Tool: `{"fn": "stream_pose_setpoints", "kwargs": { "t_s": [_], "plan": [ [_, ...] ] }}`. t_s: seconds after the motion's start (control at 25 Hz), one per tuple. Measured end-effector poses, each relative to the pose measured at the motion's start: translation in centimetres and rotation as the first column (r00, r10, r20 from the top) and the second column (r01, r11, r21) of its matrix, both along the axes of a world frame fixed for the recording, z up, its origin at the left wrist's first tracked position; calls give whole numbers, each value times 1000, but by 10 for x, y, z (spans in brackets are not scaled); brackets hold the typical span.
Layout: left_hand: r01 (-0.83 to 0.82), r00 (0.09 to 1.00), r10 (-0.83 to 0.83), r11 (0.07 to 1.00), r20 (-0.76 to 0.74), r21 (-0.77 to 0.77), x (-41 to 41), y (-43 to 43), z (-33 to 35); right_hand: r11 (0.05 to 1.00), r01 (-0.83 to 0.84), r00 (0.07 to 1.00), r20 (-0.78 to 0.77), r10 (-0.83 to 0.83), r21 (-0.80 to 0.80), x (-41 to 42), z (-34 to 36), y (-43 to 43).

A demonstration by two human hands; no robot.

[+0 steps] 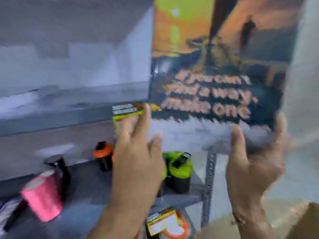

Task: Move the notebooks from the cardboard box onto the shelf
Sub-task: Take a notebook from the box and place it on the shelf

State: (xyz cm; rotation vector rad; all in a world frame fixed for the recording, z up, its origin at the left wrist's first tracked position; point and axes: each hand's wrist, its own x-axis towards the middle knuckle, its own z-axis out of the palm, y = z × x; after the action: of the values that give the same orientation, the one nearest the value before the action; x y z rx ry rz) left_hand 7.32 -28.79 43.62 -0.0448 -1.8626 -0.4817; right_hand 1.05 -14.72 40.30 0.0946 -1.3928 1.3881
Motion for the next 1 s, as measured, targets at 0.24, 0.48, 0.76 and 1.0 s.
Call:
{"fn": "stream_pose_setpoints", "kwargs": {
  "t_s": [0.24, 0.48, 0.76, 1.0],
  "plan": [
    [-387, 840, 323, 920, 437, 65, -25, -96, 115, 784, -305, 924, 368, 105, 541, -68, 143, -88],
    [-409, 444, 446, 873, 777, -267, -60, -119, 117, 437, -512, 742, 637, -209, 740, -97, 148, -105],
    [31, 983, 80, 815, 164, -579, -81, 55, -28, 978, 118, 993, -44, -112, 170, -38, -58, 35],
    [808, -133, 73, 586, 988, 65, -100, 258, -324, 764, 639, -11, 992, 128, -92, 16, -392, 212]
  ]
}}
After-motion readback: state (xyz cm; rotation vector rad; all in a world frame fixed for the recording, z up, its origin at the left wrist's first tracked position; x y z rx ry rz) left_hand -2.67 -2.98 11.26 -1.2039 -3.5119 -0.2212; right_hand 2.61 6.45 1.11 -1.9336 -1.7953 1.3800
